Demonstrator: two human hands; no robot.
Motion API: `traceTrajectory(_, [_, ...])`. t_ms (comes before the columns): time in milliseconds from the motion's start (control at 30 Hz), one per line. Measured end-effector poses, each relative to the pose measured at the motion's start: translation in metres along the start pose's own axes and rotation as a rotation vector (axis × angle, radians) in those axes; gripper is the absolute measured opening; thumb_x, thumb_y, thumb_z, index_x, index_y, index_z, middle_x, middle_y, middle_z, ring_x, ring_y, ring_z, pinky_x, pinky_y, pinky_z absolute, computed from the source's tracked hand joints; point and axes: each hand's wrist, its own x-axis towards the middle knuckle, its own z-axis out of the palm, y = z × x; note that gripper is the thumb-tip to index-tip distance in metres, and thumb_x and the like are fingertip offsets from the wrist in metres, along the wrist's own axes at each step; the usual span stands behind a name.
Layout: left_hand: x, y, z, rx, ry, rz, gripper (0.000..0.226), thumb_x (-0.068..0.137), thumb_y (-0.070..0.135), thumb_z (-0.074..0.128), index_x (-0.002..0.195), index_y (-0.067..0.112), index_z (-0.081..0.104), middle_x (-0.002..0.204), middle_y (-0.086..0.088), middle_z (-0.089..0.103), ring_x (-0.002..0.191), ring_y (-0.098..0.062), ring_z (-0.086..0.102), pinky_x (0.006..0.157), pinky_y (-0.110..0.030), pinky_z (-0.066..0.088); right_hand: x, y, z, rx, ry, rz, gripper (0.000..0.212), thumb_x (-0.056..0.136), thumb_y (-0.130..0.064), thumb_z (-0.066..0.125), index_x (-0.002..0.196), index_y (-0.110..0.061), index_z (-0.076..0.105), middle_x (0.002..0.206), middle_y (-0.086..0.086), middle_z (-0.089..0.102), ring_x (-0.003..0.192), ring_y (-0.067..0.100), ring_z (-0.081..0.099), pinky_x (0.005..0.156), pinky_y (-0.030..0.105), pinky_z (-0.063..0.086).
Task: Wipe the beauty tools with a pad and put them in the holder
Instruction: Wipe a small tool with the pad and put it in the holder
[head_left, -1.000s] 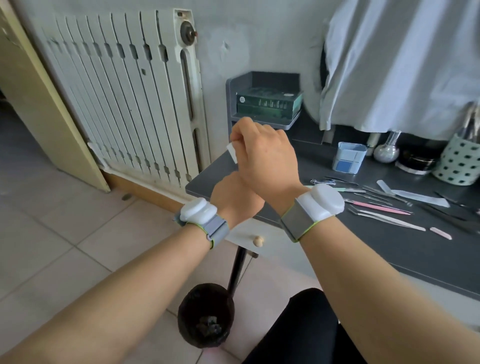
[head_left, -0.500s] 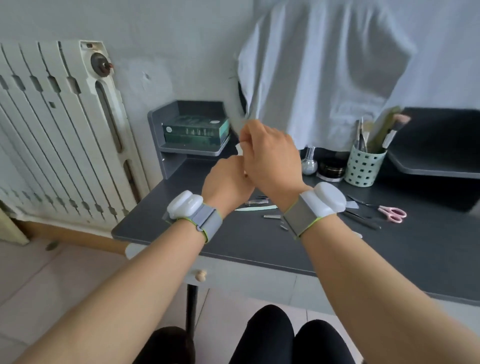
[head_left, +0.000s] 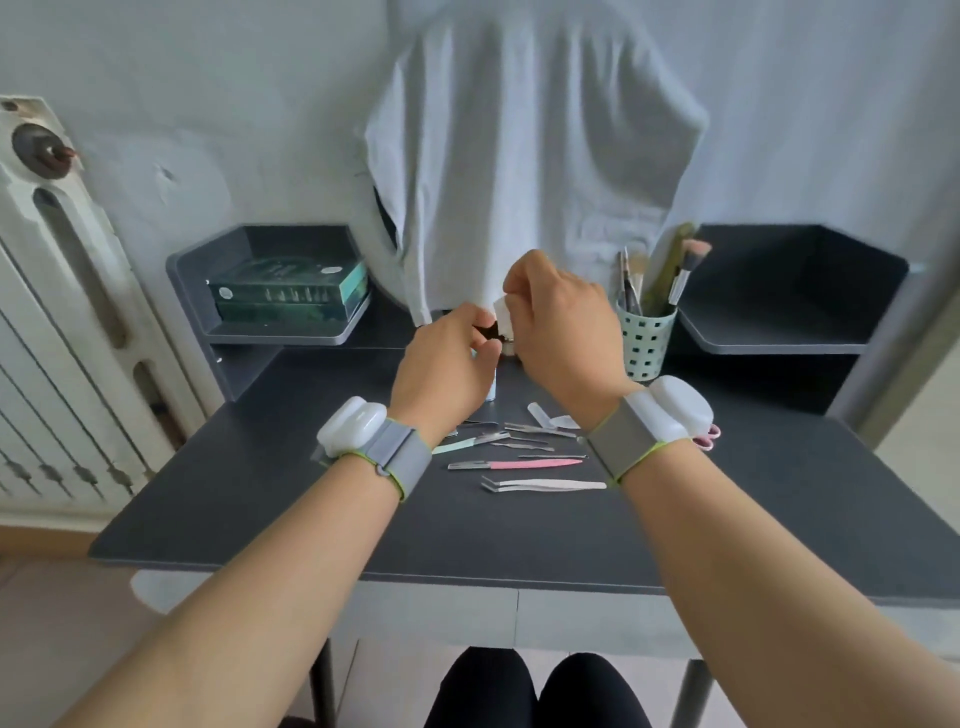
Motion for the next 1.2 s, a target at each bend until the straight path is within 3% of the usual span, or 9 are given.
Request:
traceTrajectory(67, [0.003,0.001,0.007,-0.073,0.009,0.036,0.024,0.094,0.022,0.054,0.116,0.021,0.062,0.085,0.011,0.069,0.085,-0.019,0.063,0.081,-0.036,0.052,-0.003,0.012,-0.002,0.002,-0.029,0.032,0.016,0.094,-0.011,0.051,0.108,-0.011,0.059,0.087,0.004,0.069,0.077,0.033,0.058,0.070,0.036,0.034])
traceTrajectory(167, [0.005,0.007,0.020,-0.143,-0.007,0.057,0.022,0.094,0.023,0.057,0.115,0.024,0.061,0.085,0.011,0.066,0.078,-0.017,0.065,0.072,-0.041,0.057,-0.008,0.025,-0.001,0.012,-0.063,0.072,0.017,0.095,-0.015,0.052,0.110,-0.012,0.058,0.088,0.007,0.072,0.080,0.036,0.062,0.068,0.034,0.032])
traceTrajectory(400, [0.008,0.022,0.035,-0.266,-0.044,-0.029,0.026,0.091,0.018,0.052,0.114,0.026,0.061,0.094,0.008,0.065,0.084,-0.020,0.069,0.067,-0.047,0.060,-0.013,0.038,0.004,0.005,-0.084,0.106,0.014,0.095,-0.016,0.051,0.107,-0.014,0.057,0.085,0.005,0.071,0.079,0.035,0.062,0.068,0.033,0.030])
traceTrajectory(600, [0.011,0.025,0.033,-0.389,-0.006,-0.116,0.011,0.096,0.010,0.058,0.099,0.013,0.068,0.084,-0.002,0.069,0.059,-0.011,0.067,0.042,-0.027,0.053,-0.020,0.046,0.014,0.039,-0.101,0.158,0.011,0.097,-0.017,0.049,0.105,-0.015,0.055,0.082,0.005,0.070,0.076,0.036,0.062,0.065,0.037,0.039])
traceTrajectory(767, [0.012,0.018,0.034,-0.345,-0.041,-0.132,0.009,0.097,0.016,0.058,0.094,0.013,0.066,0.077,-0.003,0.068,0.061,-0.024,0.068,0.047,-0.036,0.057,-0.028,0.048,0.018,0.086,-0.102,0.190,0.019,0.096,-0.012,0.045,0.107,-0.016,0.060,0.094,0.002,0.070,0.082,0.032,0.062,0.067,0.037,0.042])
traceTrajectory(967, [0.011,0.009,0.042,-0.306,-0.057,-0.138,0.012,0.098,0.018,0.055,0.093,0.015,0.065,0.077,-0.005,0.068,0.061,-0.024,0.069,0.047,-0.038,0.058,-0.034,0.052,0.023,0.071,-0.118,0.143,0.015,0.096,-0.032,0.055,0.102,-0.022,0.066,0.092,-0.007,0.070,0.083,0.021,0.065,0.074,0.044,0.054])
traceTrajectory(1200, [0.005,0.007,0.048,-0.295,-0.101,-0.095,0.010,0.099,0.020,0.057,0.096,0.017,0.066,0.078,0.001,0.068,0.065,-0.021,0.070,0.055,-0.042,0.060,-0.042,0.059,0.019,0.057,-0.163,0.232,0.014,0.099,-0.024,0.056,0.102,-0.018,0.068,0.089,-0.002,0.070,0.081,0.024,0.063,0.072,0.038,0.049])
